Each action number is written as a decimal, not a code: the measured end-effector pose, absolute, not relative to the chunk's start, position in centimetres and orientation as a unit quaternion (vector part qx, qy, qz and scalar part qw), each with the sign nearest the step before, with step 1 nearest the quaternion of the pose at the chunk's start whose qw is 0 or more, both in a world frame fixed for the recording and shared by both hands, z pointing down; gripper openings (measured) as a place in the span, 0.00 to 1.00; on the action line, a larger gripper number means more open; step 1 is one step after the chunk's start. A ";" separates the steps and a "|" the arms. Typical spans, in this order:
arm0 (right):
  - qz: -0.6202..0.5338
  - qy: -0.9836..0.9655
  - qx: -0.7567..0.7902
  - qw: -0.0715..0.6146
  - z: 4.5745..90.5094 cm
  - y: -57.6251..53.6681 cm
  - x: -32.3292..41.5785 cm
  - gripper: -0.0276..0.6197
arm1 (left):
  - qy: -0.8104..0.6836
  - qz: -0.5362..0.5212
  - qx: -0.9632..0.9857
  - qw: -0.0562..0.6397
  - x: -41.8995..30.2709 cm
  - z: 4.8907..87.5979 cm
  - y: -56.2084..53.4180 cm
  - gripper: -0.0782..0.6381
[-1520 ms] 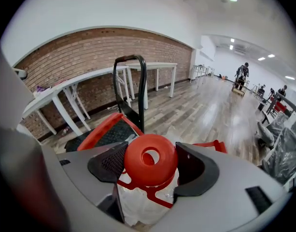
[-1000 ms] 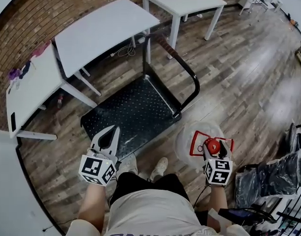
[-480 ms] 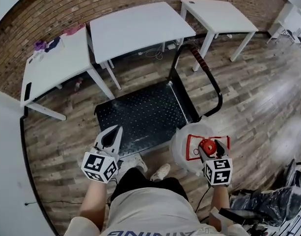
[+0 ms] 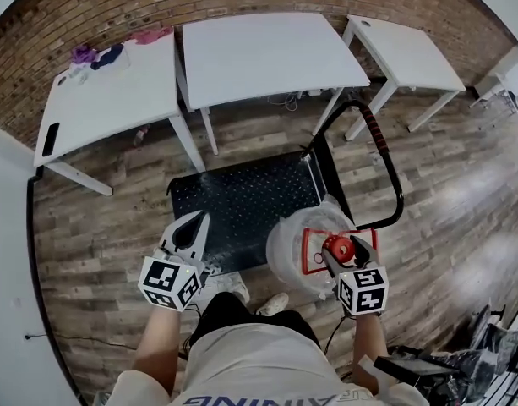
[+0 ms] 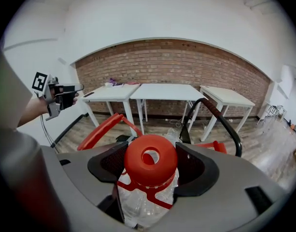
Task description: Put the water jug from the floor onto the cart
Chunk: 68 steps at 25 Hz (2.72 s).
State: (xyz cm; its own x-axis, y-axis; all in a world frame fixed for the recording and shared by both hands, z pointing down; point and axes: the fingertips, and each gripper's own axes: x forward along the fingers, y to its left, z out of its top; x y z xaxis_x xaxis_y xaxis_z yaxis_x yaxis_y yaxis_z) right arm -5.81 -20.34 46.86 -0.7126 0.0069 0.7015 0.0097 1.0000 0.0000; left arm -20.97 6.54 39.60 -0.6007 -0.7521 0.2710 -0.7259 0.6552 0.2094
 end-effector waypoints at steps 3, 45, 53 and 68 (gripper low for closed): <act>-0.010 -0.926 -0.017 0.377 46.9 -19.1 -9.4 0.53 | -0.896 -0.046 0.406 0.173 -23.6 40.1 8.0 0.11; -0.072 -0.901 -0.099 0.416 70.0 -29.3 -45.9 0.53 | -0.951 -0.061 0.154 0.262 -26.6 45.4 11.0 0.11; -0.062 -0.897 -0.100 0.427 71.7 -30.5 -46.4 0.53 | -0.948 -0.041 0.158 0.274 -26.5 45.9 10.4 0.11; -0.061 -0.918 -0.075 0.385 69.5 -31.8 -45.4 0.53 | -0.939 -0.052 0.184 0.284 -26.7 47.1 10.7 0.11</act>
